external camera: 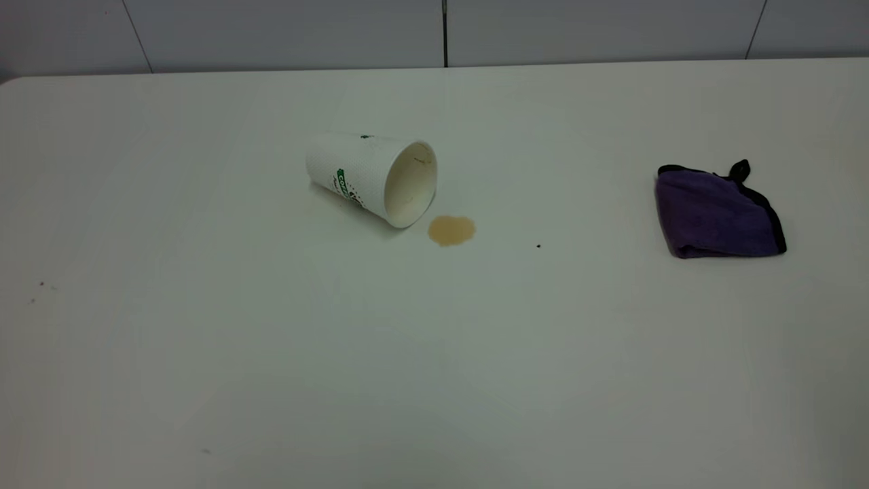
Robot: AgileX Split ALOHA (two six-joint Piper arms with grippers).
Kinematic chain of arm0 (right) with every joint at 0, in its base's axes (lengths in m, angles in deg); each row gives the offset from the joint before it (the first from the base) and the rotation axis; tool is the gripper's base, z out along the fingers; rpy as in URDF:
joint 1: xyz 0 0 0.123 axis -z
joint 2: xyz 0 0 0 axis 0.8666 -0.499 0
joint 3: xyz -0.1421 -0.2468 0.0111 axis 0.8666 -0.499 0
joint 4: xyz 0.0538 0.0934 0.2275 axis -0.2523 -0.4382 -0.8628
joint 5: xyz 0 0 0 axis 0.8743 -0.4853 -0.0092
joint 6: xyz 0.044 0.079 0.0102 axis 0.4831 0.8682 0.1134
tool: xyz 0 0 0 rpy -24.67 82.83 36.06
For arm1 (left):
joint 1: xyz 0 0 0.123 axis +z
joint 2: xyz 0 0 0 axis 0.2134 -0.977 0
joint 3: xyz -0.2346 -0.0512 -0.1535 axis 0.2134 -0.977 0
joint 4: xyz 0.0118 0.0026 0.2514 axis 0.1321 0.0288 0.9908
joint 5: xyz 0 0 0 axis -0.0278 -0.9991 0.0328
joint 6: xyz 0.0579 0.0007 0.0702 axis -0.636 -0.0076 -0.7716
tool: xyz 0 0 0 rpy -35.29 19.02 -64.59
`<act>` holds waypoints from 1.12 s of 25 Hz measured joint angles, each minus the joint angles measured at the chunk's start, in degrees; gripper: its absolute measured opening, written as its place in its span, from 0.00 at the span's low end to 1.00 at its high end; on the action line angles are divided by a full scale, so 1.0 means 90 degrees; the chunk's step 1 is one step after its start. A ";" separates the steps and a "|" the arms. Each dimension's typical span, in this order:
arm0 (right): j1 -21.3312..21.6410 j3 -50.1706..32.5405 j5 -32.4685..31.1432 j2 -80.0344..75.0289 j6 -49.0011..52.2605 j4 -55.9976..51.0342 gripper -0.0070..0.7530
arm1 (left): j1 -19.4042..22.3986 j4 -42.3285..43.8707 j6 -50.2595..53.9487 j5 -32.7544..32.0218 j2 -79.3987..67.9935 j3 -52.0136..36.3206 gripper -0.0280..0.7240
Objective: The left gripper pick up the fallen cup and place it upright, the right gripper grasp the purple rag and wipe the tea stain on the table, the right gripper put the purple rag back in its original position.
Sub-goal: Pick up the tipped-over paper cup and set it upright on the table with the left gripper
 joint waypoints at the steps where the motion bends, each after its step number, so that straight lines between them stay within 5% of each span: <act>1: 0.0000 0.0000 0.0000 0.0000 0.0000 0.0000 0.63 | 0.0000 0.0000 -0.0012 0.0115 -0.0233 0.0018 0.70; 16: 0.0000 0.0000 0.0000 0.0000 0.0000 0.0000 0.63 | -0.0020 -0.0056 -0.0343 0.2753 -0.4176 0.0120 0.70; 28: 0.0000 0.0000 0.0000 0.0000 0.0000 0.0000 0.63 | -0.1537 -0.0117 -0.0196 0.3827 -0.6618 0.0346 0.70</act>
